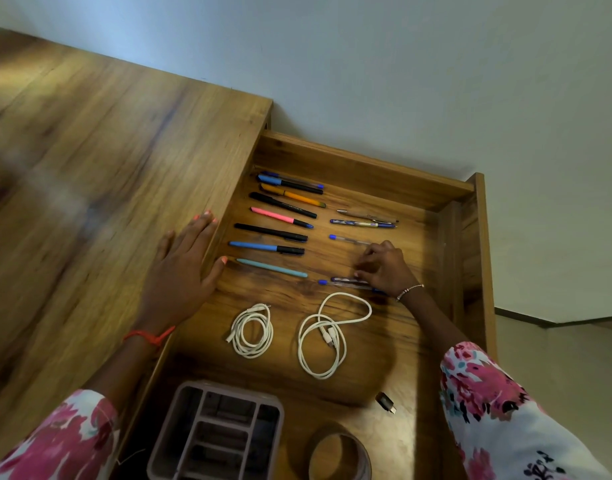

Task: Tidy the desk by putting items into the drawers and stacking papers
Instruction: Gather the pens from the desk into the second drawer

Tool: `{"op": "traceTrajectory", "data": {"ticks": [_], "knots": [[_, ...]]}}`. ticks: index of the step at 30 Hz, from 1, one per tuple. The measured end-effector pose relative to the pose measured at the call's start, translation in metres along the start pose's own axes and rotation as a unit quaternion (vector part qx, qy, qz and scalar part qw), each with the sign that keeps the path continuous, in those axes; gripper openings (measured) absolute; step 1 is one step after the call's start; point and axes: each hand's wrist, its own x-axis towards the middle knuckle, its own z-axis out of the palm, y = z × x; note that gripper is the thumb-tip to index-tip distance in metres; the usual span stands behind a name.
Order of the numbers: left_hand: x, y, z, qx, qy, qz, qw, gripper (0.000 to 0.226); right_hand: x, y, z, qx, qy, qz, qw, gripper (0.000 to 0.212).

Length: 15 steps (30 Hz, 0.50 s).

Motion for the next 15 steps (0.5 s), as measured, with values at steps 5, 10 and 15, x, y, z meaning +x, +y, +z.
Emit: {"op": "traceTrajectory", "data": {"ticks": [5,10,15], "knots": [[0.0,0.0,0.0,0.003,0.001,0.001,1.0,0.067,-0.004,0.0,-0.001,0.061,0.049,-0.013,0.997,0.018],[0.0,0.0,0.0,0.006,0.002,-0.001,1.0,0.068,-0.011,-0.002,-0.005,0.014,-0.035,-0.03,0.999,0.021],[-0.001,-0.001,0.001,0.003,0.002,-0.004,1.0,0.065,-0.01,-0.002,-0.005,-0.057,-0.075,-0.034,0.995,0.022]]}}
